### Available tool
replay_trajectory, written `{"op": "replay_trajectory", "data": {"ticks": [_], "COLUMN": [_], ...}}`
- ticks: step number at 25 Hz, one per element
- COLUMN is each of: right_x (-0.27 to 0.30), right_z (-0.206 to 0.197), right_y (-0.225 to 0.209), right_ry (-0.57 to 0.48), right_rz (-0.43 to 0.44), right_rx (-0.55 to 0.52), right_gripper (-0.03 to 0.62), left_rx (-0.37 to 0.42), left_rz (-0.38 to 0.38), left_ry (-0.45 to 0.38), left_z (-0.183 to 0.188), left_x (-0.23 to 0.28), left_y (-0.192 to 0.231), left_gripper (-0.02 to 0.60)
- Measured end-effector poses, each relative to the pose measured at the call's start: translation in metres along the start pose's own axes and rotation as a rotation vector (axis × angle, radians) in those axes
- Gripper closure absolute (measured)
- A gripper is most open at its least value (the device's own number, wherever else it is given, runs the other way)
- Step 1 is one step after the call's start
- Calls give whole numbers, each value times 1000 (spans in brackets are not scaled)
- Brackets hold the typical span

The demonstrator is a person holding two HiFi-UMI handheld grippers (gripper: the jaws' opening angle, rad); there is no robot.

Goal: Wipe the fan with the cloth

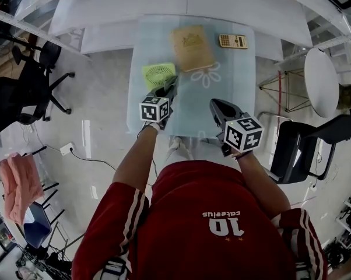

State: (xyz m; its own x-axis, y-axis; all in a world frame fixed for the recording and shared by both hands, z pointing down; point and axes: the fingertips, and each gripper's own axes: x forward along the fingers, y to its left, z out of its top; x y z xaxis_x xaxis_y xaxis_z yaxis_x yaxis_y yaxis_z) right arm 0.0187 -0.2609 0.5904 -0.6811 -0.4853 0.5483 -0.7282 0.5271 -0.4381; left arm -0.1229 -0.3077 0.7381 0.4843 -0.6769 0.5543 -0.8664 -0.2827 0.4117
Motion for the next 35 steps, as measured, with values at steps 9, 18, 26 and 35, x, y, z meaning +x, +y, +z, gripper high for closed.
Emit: {"op": "replay_trajectory", "data": {"ticks": [9,18,26,35], "right_x": [30,64,87,93], "right_z": [-8,-23,-33,-39], "right_y": [-13,-22,-32,-20], "right_ry": [54,100,134,151], "right_rz": [-4,-8,-35,-22], "right_rx": [-46,-59,-21,-21], "right_gripper": [588,588,588,588], "left_rx": [-30,-57,-39,-32], "left_rz": [-7,-1,20,68], "left_ry": [8,-7,-12,-3], "left_z": [-10,-14,-16,-23], "left_x": [10,16,8,-12], "left_y": [8,15,30,58], "left_gripper": [554,554,554,554]}}
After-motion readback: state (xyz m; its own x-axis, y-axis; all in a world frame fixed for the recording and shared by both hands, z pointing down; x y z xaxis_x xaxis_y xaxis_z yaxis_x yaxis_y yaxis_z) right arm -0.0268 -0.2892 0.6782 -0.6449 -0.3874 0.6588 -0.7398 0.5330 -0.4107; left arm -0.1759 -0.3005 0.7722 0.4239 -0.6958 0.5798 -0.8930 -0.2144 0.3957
